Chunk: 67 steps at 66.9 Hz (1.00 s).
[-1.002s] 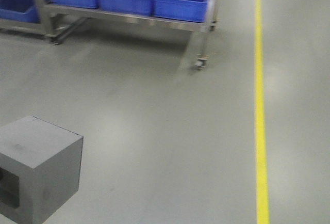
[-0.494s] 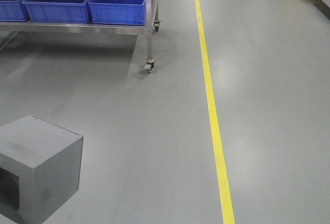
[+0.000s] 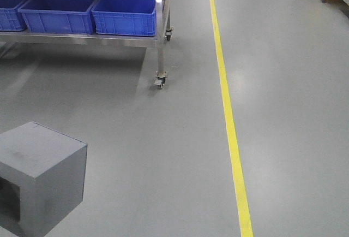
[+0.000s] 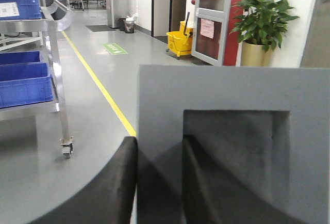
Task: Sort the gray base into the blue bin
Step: 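Drive the base away from the table holding the block in left gripper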
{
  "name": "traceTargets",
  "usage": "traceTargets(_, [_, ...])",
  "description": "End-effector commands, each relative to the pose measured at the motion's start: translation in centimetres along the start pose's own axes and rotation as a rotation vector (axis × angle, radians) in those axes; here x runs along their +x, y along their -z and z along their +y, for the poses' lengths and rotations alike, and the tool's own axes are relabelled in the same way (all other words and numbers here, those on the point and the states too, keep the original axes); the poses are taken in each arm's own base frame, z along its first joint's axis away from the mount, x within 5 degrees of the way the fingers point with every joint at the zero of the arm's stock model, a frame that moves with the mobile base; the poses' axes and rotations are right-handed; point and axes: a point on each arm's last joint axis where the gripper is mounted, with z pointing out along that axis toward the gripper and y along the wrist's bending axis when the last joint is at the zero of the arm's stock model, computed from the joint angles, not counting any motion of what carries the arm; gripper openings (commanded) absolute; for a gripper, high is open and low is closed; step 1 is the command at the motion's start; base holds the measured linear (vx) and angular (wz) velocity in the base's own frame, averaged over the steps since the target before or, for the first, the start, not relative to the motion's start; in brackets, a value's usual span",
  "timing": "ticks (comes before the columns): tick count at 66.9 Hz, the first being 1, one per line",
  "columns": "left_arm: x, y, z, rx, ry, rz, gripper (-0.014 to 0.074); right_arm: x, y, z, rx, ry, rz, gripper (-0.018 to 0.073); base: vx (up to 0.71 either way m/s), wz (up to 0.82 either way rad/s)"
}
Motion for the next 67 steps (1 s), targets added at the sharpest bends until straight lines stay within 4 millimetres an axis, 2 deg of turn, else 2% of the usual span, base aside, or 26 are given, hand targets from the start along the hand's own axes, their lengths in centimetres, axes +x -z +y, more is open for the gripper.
traceTargets(1, [-1.91,0.20,-0.42,0.043,0.005,-0.124,-0.0007,-0.57,0.04,-0.01,0.004,0.020,-0.081,-0.0005,0.39,0.13])
traceTargets(67, [-1.91,0.20,-0.42,0.043,0.005,-0.124,-0.0007,-0.56,0.04,-0.01,0.004,0.020,-0.080,-0.0005,0.41,-0.06])
